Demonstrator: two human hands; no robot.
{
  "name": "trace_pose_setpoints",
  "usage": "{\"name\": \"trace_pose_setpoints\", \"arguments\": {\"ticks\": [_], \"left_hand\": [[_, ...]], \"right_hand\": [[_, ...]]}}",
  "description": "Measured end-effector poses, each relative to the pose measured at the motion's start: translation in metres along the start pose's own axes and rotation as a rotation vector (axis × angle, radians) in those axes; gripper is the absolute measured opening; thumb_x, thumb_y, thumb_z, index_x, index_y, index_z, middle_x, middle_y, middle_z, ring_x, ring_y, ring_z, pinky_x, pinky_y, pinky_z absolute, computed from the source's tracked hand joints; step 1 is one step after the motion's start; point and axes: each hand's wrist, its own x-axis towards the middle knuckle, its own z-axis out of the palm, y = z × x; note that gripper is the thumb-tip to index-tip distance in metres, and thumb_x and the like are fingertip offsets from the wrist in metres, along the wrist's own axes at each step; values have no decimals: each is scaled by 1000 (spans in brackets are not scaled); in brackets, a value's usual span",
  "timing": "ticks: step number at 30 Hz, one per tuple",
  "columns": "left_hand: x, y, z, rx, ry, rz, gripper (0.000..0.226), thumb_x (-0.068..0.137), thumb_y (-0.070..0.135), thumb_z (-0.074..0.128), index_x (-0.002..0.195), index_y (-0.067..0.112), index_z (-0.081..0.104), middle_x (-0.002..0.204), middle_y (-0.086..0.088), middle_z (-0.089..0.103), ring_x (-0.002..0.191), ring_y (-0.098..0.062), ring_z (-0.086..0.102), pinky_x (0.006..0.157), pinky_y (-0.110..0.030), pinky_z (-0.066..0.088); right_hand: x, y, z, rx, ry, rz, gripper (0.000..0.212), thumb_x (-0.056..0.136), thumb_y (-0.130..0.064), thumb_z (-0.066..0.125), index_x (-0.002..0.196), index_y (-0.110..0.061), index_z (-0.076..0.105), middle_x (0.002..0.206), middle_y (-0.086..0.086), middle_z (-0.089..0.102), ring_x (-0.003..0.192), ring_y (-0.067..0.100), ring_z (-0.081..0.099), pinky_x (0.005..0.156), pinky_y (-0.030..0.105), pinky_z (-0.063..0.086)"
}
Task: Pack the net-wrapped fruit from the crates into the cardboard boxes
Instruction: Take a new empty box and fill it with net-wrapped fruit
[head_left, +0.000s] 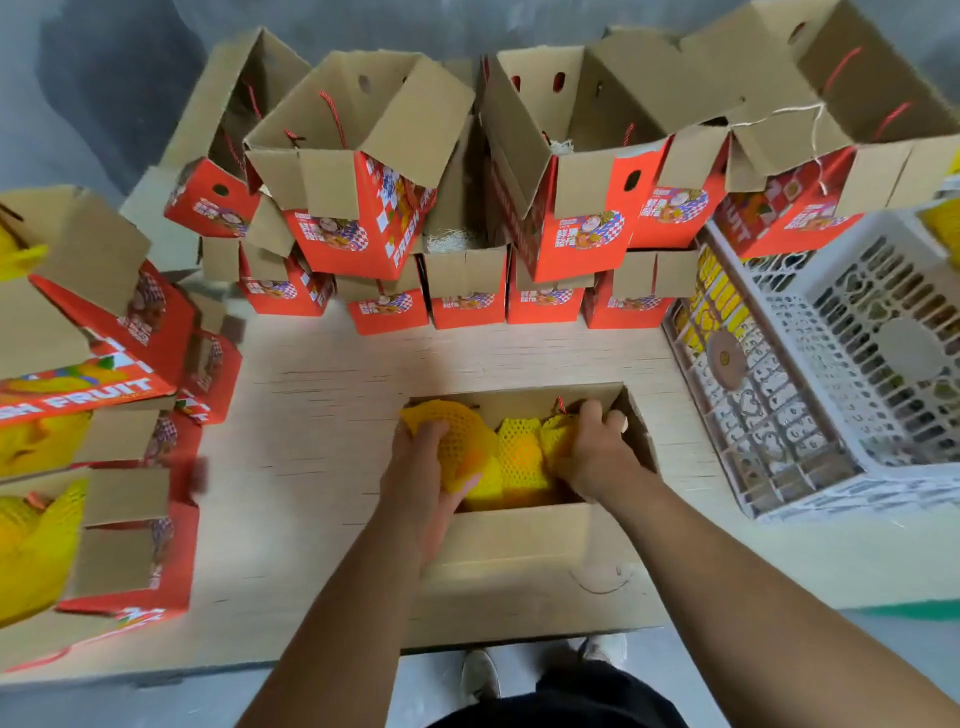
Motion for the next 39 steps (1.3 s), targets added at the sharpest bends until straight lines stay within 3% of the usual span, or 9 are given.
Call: {"name": "trace_pose_setpoints", "arguments": {"ticks": [4, 10, 14, 17, 20, 24, 27, 34, 39], "left_hand": [[7, -1, 11, 265, -10, 46, 58, 92, 26, 73, 144, 33, 49, 139, 3, 50, 118, -19, 55, 78, -41, 62], [8, 0, 16, 297, -3, -6, 57, 91, 30, 78, 139, 29, 49, 128, 6, 60, 112, -15, 61, 88, -43, 55], [5, -1, 18, 470, -142, 75, 53, 92, 43, 75, 138, 28, 56, 132, 4, 66, 118, -15, 65, 100, -45, 55], [-2, 5, 27, 403, -350, -12, 51, 104, 62, 42, 141, 30, 57, 136, 3, 67, 123, -19, 65, 105, -51, 52], [11, 16, 31, 328, -426, -103, 47, 109, 55, 30, 136, 30, 59, 137, 7, 65, 122, -24, 67, 107, -45, 51], [39, 19, 13, 1491, -552, 462, 39, 96, 15, 56, 131, 32, 62, 140, 6, 62, 124, -14, 58, 105, -35, 49], [52, 12, 8, 2146, -762, 344, 65, 92, 18, 60, 153, 30, 40, 159, 9, 36, 141, -27, 34, 112, -42, 41], [60, 1, 18, 2632, -554, 738, 54, 94, 28, 65, 145, 19, 50, 143, -7, 47, 131, -31, 40, 110, -41, 35], [48, 2, 24, 2442, -292, 884, 57, 80, 63, 56, 119, 21, 60, 115, -3, 59, 109, -26, 52, 97, -39, 37]], "right_hand": [[12, 0, -1, -225, -35, 50, 36, 100, -18, 45, 134, -16, 32, 142, 17, 41, 131, 41, 49, 104, 54, 45], [2, -5, 2, -174, 89, 40, 46, 98, -41, 53, 133, -15, 36, 139, 15, 34, 131, 40, 43, 106, 54, 41], [-32, -23, 16, 434, 191, -352, 43, 90, -55, 65, 123, -27, 63, 115, 0, 62, 111, 16, 57, 95, 28, 47], [-42, -34, 17, 883, -126, -284, 47, 84, -61, 66, 122, -35, 61, 102, -5, 72, 90, 14, 72, 68, 35, 60], [-36, -27, 13, 982, 8, -237, 52, 83, -44, 74, 127, -23, 56, 112, 6, 70, 95, 16, 73, 71, 38, 62], [-33, -14, 25, 815, 451, -279, 47, 86, -26, 79, 122, -26, 49, 105, -9, 65, 92, -7, 63, 77, 8, 46], [-34, -15, 27, 784, 447, -313, 57, 81, -47, 75, 127, -31, 47, 110, -13, 64, 98, -7, 62, 78, 6, 44], [-41, -19, 36, 447, 359, -429, 73, 78, -62, 72, 139, -36, 41, 126, -14, 59, 116, 7, 58, 95, 31, 50], [-43, -17, 37, 484, 410, -437, 73, 78, -59, 74, 138, -35, 39, 123, -13, 60, 112, 7, 60, 90, 32, 52]]}}
